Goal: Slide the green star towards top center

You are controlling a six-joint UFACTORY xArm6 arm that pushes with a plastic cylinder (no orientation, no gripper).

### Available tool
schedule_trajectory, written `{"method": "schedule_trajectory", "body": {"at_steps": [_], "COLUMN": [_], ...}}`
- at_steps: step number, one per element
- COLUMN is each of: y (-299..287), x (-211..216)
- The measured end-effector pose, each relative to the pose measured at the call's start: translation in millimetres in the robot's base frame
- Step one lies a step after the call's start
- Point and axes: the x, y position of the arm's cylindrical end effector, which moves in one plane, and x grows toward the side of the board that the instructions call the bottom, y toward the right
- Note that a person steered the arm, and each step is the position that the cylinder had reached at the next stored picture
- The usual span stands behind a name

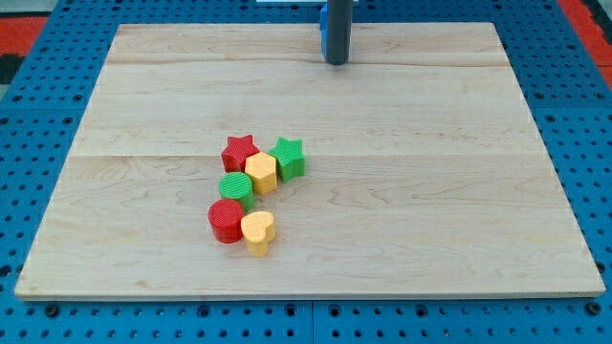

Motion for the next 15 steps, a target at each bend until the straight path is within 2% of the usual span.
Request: {"method": "schedule_trajectory", "body": {"at_steps": [1, 3, 4, 6, 8, 9, 10, 15], "y": [0, -17, -23, -24, -42, -91, -91, -17], "x": [18, 164, 191, 193, 232, 225, 192, 98]}}
